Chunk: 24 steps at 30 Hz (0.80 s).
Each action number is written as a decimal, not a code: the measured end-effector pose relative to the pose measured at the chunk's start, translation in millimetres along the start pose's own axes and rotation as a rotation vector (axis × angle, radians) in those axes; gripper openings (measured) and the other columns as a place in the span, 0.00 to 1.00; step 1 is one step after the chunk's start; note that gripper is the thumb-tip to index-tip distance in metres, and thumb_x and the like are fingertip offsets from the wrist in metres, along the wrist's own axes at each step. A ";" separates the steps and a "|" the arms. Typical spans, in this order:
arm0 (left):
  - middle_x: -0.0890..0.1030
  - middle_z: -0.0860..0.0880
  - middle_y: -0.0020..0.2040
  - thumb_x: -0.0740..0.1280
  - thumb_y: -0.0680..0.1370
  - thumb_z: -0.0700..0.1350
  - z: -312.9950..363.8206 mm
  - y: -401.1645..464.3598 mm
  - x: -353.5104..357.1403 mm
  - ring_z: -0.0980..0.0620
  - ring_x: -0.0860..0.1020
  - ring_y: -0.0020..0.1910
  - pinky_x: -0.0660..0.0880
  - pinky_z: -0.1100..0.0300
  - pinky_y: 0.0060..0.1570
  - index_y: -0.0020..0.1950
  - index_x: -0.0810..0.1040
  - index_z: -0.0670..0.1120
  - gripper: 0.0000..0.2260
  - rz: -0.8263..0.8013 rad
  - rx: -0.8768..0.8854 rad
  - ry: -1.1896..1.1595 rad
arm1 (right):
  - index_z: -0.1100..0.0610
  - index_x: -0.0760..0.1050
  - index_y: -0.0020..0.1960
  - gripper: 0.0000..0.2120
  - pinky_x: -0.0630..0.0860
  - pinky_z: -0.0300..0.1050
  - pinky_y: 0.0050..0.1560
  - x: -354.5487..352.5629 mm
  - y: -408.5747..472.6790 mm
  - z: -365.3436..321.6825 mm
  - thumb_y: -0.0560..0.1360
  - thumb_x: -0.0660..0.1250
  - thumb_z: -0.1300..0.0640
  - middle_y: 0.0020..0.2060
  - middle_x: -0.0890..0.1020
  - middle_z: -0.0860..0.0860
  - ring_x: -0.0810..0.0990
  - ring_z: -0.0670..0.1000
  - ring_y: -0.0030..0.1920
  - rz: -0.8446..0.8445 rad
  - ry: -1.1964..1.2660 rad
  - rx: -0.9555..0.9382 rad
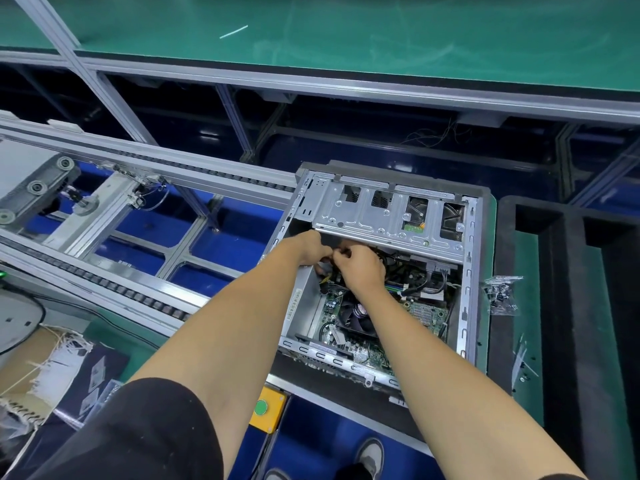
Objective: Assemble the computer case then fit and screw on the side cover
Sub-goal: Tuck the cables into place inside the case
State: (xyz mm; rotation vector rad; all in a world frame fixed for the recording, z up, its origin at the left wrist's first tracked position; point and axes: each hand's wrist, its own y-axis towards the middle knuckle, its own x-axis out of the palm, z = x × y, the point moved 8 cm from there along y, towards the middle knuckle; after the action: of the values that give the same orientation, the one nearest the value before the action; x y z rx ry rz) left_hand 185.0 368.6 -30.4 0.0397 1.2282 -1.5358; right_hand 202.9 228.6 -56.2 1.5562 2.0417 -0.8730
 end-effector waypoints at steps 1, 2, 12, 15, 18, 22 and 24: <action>0.83 0.33 0.56 0.63 0.81 0.44 0.1 0.3 -0.3 0.36 0.83 0.56 0.66 0.56 0.37 0.58 0.76 0.32 0.15 0.009 0.001 -0.002 | 0.48 0.71 0.34 0.14 0.63 0.42 0.34 0.4 0.1 0.0 0.76 0.64 0.44 0.29 0.76 0.45 0.75 0.54 0.37 -0.009 -0.014 -0.007; 0.82 0.33 0.56 0.62 0.82 0.43 0.3 0.2 -0.5 0.36 0.83 0.56 0.66 0.55 0.39 0.57 0.76 0.32 0.14 0.015 0.002 0.001 | 0.49 0.73 0.37 0.13 0.65 0.44 0.36 1.0 0.1 -0.3 0.77 0.63 0.44 0.32 0.78 0.46 0.76 0.55 0.39 -0.023 -0.032 -0.016; 0.82 0.32 0.52 0.60 0.83 0.41 6.1 -5.6 -4.4 0.37 0.82 0.50 0.77 0.46 0.53 0.59 0.77 0.30 0.14 0.037 0.033 0.018 | 0.46 0.79 0.54 0.13 0.72 0.46 0.39 -6.7 -10.0 -24.4 0.77 0.63 0.41 0.41 0.85 0.47 0.83 0.55 0.45 0.052 -0.402 -0.324; 0.81 0.33 0.57 0.60 0.84 0.43 8.2 -6.4 -5.5 0.44 0.76 0.47 0.76 0.46 0.59 0.59 0.78 0.32 0.15 0.059 0.045 0.091 | 0.48 0.74 0.50 0.14 0.66 0.46 0.35 -2.1 -10.7 -37.0 0.76 0.62 0.38 0.39 0.83 0.49 0.82 0.56 0.43 0.034 -0.519 -0.402; 0.81 0.36 0.55 0.60 0.84 0.44 8.8 -5.5 -6.9 0.44 0.76 0.48 0.75 0.48 0.57 0.60 0.77 0.33 0.15 0.069 0.059 0.115 | 0.48 0.69 0.46 0.12 0.62 0.46 0.32 -1.3 -10.4 -45.0 0.75 0.63 0.39 0.38 0.82 0.47 0.82 0.56 0.41 0.046 -0.541 -0.436; 0.81 0.36 0.57 0.59 0.84 0.44 9.7 -7.5 -6.6 0.43 0.78 0.50 0.75 0.46 0.60 0.60 0.77 0.34 0.15 0.073 0.065 0.125 | 0.47 0.76 0.52 0.10 0.58 0.46 0.31 1.0 -5.7 -47.5 0.77 0.63 0.42 0.41 0.84 0.49 0.83 0.57 0.43 0.038 -0.518 -0.433; 0.81 0.35 0.57 0.60 0.84 0.43 10.2 -7.9 -7.1 0.40 0.80 0.55 0.76 0.45 0.62 0.60 0.77 0.34 0.15 0.091 0.064 0.135 | 0.46 0.77 0.53 0.08 0.61 0.45 0.33 1.2 -4.2 -44.4 0.78 0.63 0.44 0.41 0.84 0.50 0.82 0.57 0.44 0.036 -0.511 -0.433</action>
State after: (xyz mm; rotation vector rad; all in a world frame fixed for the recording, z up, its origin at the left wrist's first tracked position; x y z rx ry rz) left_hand 187.6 365.3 -16.2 0.2413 1.2657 -1.5125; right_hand 200.2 259.9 -24.5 1.0066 1.6809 -0.6677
